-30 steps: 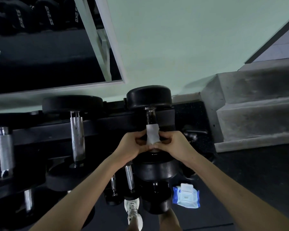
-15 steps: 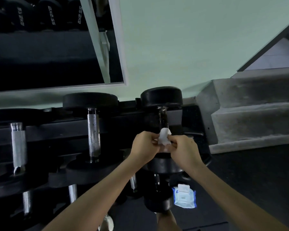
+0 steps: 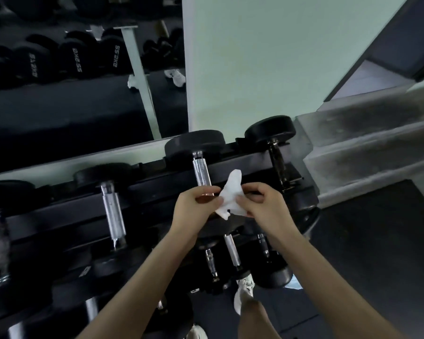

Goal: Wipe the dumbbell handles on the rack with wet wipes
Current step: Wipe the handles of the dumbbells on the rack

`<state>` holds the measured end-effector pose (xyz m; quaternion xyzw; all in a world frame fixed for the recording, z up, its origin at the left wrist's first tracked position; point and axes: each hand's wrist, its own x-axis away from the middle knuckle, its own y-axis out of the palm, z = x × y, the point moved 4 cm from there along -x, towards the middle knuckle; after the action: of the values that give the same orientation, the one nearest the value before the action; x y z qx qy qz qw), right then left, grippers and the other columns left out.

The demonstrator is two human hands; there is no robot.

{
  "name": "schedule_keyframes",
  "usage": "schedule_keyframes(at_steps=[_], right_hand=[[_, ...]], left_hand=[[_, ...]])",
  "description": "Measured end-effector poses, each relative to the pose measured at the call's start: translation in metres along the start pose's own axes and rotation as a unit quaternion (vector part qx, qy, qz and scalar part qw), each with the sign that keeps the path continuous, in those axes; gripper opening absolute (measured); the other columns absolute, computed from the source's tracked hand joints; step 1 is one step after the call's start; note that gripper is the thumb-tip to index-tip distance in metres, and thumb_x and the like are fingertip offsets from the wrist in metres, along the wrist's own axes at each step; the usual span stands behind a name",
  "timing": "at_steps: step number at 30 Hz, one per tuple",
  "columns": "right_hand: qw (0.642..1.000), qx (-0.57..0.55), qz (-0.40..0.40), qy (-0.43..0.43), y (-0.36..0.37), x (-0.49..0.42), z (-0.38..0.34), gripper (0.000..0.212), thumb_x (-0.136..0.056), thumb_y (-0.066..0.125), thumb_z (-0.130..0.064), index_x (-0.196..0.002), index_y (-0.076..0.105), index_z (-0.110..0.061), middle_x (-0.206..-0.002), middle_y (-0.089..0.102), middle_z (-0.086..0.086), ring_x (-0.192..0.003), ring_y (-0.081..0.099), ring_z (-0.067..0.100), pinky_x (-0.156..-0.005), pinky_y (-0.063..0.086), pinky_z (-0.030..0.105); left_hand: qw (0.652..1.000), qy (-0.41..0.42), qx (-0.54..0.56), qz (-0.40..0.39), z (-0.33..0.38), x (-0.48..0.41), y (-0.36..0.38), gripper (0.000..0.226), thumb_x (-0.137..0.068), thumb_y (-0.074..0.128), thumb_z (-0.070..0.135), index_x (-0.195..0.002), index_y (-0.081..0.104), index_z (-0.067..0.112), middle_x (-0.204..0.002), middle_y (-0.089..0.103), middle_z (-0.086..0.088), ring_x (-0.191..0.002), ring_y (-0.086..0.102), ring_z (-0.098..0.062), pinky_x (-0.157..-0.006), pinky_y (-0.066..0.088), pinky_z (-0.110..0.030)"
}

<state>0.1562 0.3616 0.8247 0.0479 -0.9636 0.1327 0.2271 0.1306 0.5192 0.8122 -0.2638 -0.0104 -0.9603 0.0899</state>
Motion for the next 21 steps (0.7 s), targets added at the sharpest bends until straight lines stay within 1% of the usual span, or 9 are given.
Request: schedule_keyframes(at_steps=[2,5,8,12,14,17,18,19,21], right_hand=[[1.0,0.018,0.005,-0.022,0.015,0.004,-0.003,0.025,-0.085,0.065,-0.019,-0.11,0.064,-0.015,-0.088,0.073,0.008,-0.084,0.071,0.021,-0.081,0.057,0.039],[0.997,0.06,0.015,-0.055,0.033,0.007,-0.005,0.027,-0.079,0.063,-0.047,-0.094,0.066,-0.025,-0.079,0.071,0.005,-0.08,0.068,0.027,-0.077,0.056,0.049],[0.996,0.056,0.037,-0.064,0.038,-0.001,0.0,0.012,-0.086,0.061,-0.038,-0.088,0.071,-0.032,-0.077,0.071,0.001,-0.078,0.068,0.021,-0.079,0.055,0.048],[0.997,0.043,0.03,-0.056,0.038,-0.02,0.003,0.018,-0.091,0.058,-0.025,-0.082,0.074,-0.027,-0.07,0.07,0.004,-0.069,0.062,0.013,-0.074,0.052,0.038],[0.992,0.074,0.057,-0.09,0.034,-0.034,-0.002,0.019,-0.091,0.058,-0.02,-0.094,0.074,-0.03,-0.074,0.07,-0.003,-0.072,0.061,0.009,-0.075,0.048,0.025],[0.95,0.213,0.113,-0.198,0.033,-0.055,-0.022,0.026,-0.091,0.057,-0.012,-0.111,0.07,-0.02,-0.087,0.072,-0.005,-0.075,0.059,0.004,-0.071,0.039,0.003],[0.922,0.263,0.125,-0.256,0.037,-0.063,-0.024,0.028,-0.089,0.056,-0.009,-0.111,0.071,-0.018,-0.086,0.073,-0.002,-0.074,0.061,0.008,-0.068,0.041,0.004],[0.894,0.327,0.109,-0.286,0.045,-0.07,-0.024,0.03,-0.087,0.056,-0.008,-0.111,0.07,-0.018,-0.085,0.072,0.002,-0.073,0.064,0.015,-0.067,0.046,0.014],[0.862,0.435,0.002,-0.26,0.063,-0.079,-0.013,0.036,-0.09,0.051,-0.012,-0.122,0.063,-0.022,-0.097,0.071,0.007,-0.087,0.066,0.027,-0.073,0.049,0.031]], left_hand=[[1.0,-0.015,0.021,-0.013,-0.003,0.0,-0.003,0.02,-0.086,0.063,0.007,-0.103,0.068,0.015,-0.099,0.072,-0.005,-0.093,0.068,-0.018,-0.084,0.054,-0.028],[0.994,-0.04,0.083,-0.063,-0.004,-0.002,0.0,0.026,-0.093,0.049,0.0,-0.112,0.065,0.007,-0.099,0.072,-0.01,-0.096,0.068,-0.021,-0.09,0.053,-0.032],[0.991,-0.055,0.087,-0.085,-0.004,-0.007,-0.003,0.027,-0.094,0.047,-0.001,-0.109,0.067,0.01,-0.101,0.072,-0.007,-0.099,0.067,-0.019,-0.092,0.051,-0.028],[0.993,-0.066,0.074,-0.066,-0.007,-0.02,-0.013,0.02,-0.094,0.053,0.009,-0.106,0.069,0.012,-0.103,0.072,-0.005,-0.097,0.069,-0.021,-0.09,0.052,-0.029],[0.993,-0.075,0.092,-0.028,-0.007,-0.027,-0.017,0.017,-0.092,0.058,0.017,-0.105,0.068,0.012,-0.099,0.073,-0.003,-0.094,0.069,-0.022,-0.089,0.052,-0.031],[0.992,-0.057,0.094,0.061,-0.001,-0.039,-0.022,0.011,-0.09,0.061,0.021,-0.093,0.069,0.014,-0.09,0.073,-0.002,-0.085,0.07,-0.016,-0.081,0.053,-0.025],[0.992,-0.044,0.08,0.091,0.001,-0.042,-0.025,0.009,-0.09,0.061,0.019,-0.089,0.069,0.016,-0.087,0.073,-0.001,-0.083,0.069,-0.014,-0.079,0.052,-0.024],[0.99,-0.034,0.072,0.119,0.001,-0.046,-0.027,0.01,-0.09,0.061,0.017,-0.087,0.07,0.016,-0.085,0.073,0.0,-0.081,0.068,-0.013,-0.077,0.052,-0.023],[0.985,-0.028,0.056,0.158,-0.002,-0.053,-0.032,0.012,-0.089,0.059,0.011,-0.088,0.071,0.014,-0.081,0.072,0.001,-0.079,0.067,-0.014,-0.076,0.051,-0.025]])
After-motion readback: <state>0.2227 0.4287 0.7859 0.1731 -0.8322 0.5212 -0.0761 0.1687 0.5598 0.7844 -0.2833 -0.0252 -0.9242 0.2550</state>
